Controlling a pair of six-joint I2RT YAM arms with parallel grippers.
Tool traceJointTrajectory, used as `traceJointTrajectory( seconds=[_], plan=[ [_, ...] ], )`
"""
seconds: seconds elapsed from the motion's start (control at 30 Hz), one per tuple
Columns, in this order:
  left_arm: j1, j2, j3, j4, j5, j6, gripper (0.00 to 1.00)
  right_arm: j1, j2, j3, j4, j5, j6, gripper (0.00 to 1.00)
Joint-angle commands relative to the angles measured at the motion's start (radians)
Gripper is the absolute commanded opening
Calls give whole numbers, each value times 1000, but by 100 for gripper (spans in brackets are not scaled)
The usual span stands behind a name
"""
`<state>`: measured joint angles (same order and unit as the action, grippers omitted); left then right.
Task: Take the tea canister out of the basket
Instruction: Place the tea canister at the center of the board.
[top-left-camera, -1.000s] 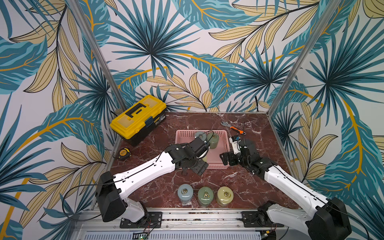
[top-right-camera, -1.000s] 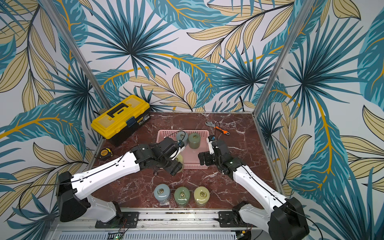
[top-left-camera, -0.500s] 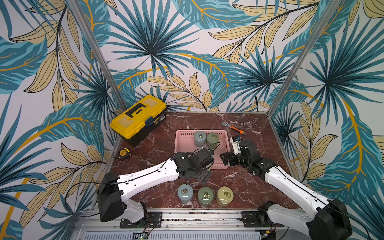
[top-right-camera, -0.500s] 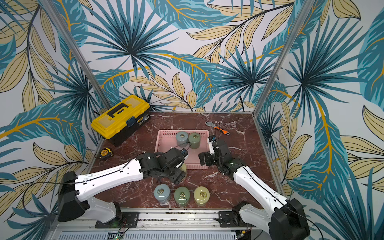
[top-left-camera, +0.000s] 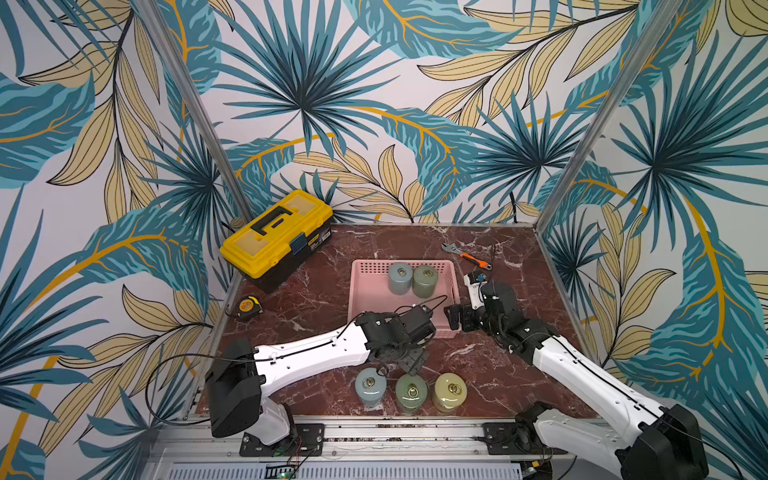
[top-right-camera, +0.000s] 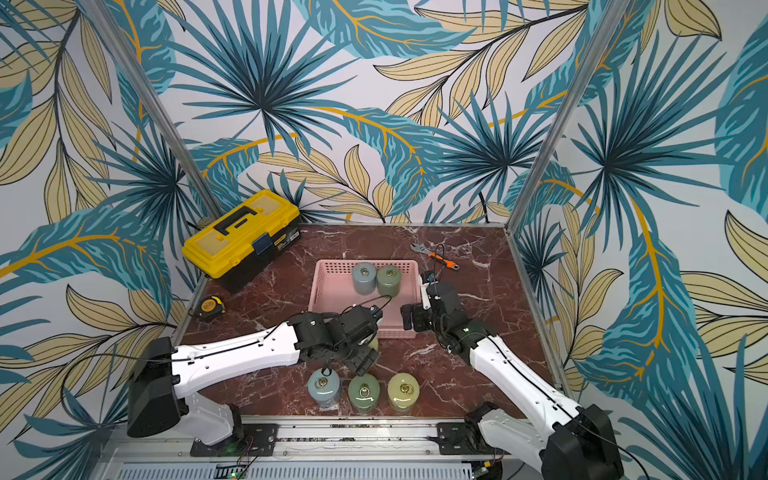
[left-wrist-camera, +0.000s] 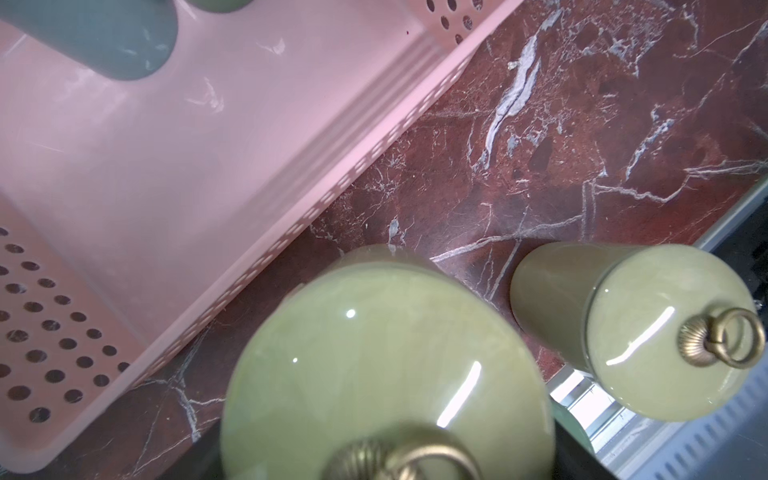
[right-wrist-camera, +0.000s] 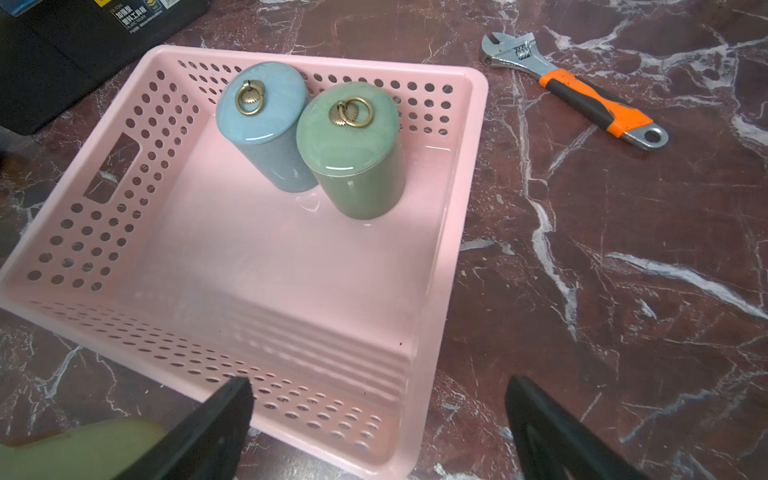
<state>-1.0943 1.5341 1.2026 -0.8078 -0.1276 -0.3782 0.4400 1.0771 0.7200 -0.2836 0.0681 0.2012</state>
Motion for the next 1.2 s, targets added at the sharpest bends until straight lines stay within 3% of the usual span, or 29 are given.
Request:
traceJointTrajectory(
  seconds=[0.0, 1.17],
  plan=[
    [-5, 3, -16, 92, -20, -15, 45, -2, -22, -23, 13, 38, 5, 99],
    [-6, 113, -81, 182, -43, -37, 44, -2, -51, -39, 23, 74, 13, 99]
  ],
)
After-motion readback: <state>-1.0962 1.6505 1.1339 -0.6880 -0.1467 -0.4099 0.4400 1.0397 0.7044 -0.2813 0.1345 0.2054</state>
